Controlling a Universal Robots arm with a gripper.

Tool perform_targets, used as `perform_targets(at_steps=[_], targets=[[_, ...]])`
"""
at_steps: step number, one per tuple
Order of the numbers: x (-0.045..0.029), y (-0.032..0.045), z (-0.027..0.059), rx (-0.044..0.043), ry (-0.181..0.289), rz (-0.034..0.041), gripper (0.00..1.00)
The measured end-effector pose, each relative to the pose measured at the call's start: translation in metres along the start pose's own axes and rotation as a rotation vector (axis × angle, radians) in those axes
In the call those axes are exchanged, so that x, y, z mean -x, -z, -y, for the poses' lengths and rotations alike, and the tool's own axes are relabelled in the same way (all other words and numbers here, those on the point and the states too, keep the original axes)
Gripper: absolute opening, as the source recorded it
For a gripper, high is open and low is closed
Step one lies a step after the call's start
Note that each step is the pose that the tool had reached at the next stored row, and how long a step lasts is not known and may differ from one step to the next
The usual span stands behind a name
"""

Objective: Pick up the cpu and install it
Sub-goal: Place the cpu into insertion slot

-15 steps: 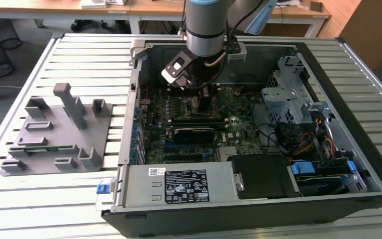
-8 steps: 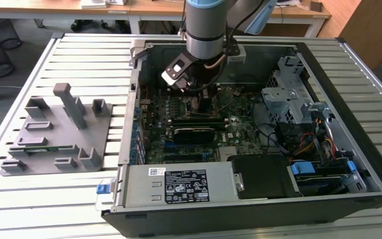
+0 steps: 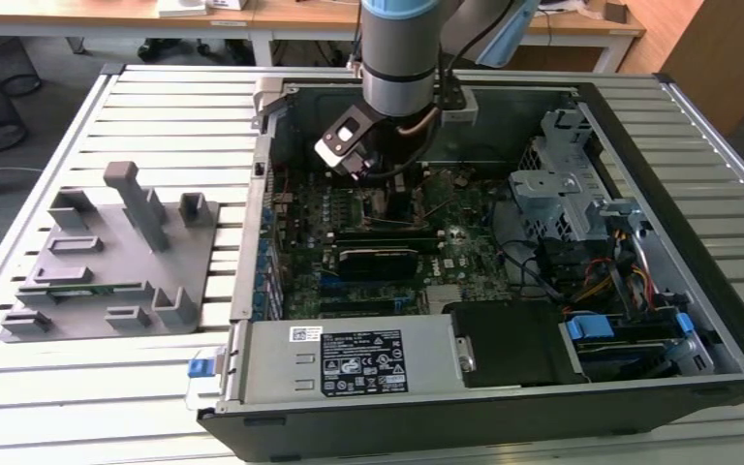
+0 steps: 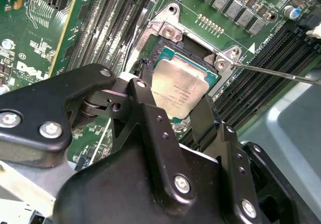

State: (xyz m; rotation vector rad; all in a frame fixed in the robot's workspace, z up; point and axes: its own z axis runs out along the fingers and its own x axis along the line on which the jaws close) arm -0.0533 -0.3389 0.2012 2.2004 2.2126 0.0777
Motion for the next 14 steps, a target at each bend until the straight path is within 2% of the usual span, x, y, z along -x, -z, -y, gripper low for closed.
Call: perform_targets(at_steps=[14], targets=[[0.0001,-0.0062,0.0,-0.0002,0.0,-0.0008,0.54]])
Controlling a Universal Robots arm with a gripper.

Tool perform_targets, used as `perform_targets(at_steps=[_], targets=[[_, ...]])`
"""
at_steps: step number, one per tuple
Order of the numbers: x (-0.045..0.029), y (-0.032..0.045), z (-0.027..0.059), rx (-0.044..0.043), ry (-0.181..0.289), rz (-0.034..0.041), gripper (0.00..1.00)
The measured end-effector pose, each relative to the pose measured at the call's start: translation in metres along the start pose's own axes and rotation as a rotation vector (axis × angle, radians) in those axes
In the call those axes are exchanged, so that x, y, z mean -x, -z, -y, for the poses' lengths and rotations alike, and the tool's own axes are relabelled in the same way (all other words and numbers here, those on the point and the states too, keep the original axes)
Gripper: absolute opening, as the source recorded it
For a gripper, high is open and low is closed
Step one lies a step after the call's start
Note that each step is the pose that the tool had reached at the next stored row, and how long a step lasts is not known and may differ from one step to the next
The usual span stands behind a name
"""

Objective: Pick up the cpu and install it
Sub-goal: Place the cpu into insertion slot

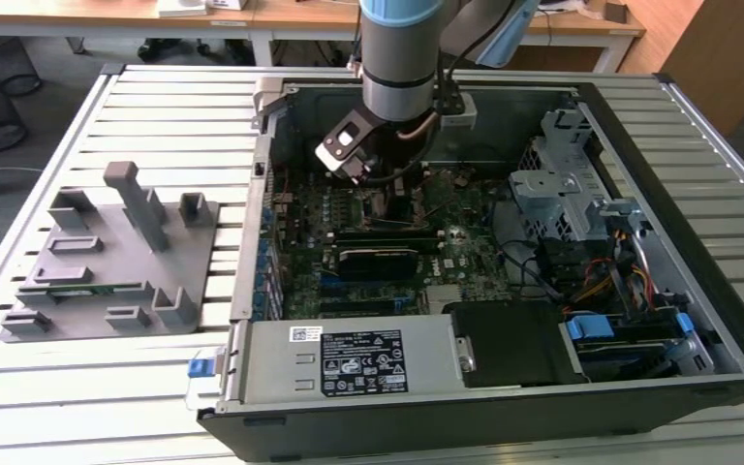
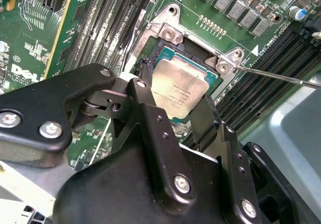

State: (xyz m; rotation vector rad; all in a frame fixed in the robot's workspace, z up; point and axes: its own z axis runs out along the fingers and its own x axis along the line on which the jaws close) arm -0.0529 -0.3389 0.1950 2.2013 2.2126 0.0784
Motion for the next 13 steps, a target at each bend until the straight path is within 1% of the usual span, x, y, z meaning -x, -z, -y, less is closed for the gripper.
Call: perform_targets(at_steps=[13], targets=[[0.001,-0.0011,-0.0003,0.0001,-0.002,-0.0002,0.54]])
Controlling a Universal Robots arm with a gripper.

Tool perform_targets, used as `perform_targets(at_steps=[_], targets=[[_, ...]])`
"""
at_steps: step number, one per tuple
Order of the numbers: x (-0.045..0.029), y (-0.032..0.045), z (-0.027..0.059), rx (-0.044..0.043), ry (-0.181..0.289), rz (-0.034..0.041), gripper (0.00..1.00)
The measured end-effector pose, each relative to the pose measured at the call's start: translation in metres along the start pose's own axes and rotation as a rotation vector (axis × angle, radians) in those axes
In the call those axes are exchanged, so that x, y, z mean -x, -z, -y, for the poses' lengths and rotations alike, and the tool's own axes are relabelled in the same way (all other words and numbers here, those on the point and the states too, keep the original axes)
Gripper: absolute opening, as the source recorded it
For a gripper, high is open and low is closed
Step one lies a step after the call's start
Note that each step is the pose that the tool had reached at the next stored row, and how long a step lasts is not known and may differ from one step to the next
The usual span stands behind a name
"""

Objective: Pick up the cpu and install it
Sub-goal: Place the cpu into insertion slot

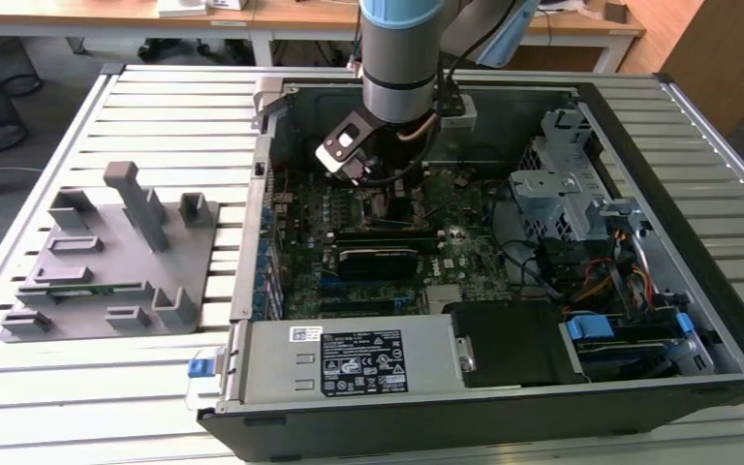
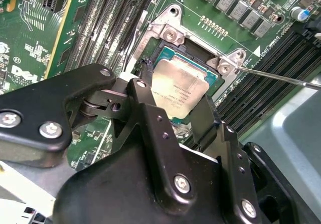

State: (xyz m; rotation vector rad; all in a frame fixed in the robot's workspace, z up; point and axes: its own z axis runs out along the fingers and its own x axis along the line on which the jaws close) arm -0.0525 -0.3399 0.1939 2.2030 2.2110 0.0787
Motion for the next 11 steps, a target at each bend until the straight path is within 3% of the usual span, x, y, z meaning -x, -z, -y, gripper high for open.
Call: perform_targets(at_steps=[11], targets=[[0.0002,-0.0018,-0.0008,-0.0001,0.0,0.0002,0.54]])
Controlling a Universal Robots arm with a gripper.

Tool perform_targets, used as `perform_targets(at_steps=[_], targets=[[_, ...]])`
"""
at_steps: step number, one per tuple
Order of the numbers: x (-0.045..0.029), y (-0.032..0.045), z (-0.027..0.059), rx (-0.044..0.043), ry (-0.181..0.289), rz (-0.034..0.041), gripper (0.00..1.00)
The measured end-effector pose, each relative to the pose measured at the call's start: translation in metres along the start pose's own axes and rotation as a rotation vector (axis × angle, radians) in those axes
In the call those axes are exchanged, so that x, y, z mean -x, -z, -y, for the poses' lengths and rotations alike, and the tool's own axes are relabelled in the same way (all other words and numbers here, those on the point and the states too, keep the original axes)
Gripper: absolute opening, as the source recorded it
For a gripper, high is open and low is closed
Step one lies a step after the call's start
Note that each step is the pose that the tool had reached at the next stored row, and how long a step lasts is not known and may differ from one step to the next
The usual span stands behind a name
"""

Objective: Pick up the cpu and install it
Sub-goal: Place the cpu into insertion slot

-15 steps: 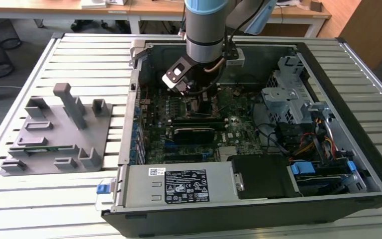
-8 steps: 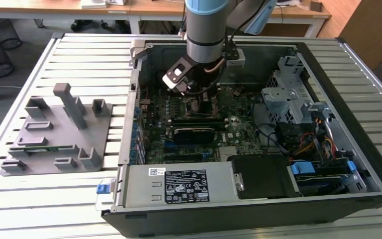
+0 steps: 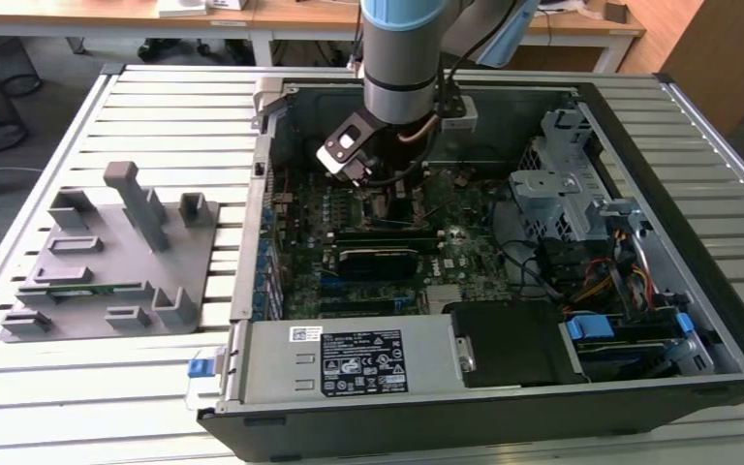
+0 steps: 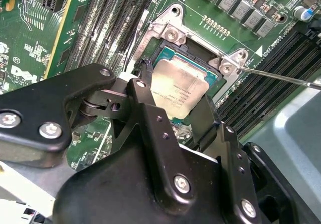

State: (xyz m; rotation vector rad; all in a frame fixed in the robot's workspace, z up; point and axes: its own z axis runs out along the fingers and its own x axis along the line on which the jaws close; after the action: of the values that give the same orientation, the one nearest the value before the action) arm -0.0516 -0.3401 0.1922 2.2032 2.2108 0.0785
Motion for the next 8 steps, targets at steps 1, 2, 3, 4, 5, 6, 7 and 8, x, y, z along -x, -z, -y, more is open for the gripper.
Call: perform_targets(at_steps=[1,2,3,4,5,6,7,8], targets=[[0.0,0.0,0.0,0.0,0.0,0.0001,0.54],[0.0,-0.0001,0.0,0.0,0.0,0.0,0.54],[0.0,-0.0001,0.0,0.0,0.0,-0.0001,0.54],[0.0,-0.0002,0.0,0.0001,0.0,-0.0001,0.54],[0.0,-0.0002,0.0,0.0,0.0,-0.0001,0.54],[0.0,-0.0002,0.0,0.0001,0.0,-0.0001,0.54],[0.0,-0.0003,0.0,0.0001,0.0,-0.0001,0.54],[0.0,-0.0003,0.0,0.0001,0.0,-0.0002,0.54]])
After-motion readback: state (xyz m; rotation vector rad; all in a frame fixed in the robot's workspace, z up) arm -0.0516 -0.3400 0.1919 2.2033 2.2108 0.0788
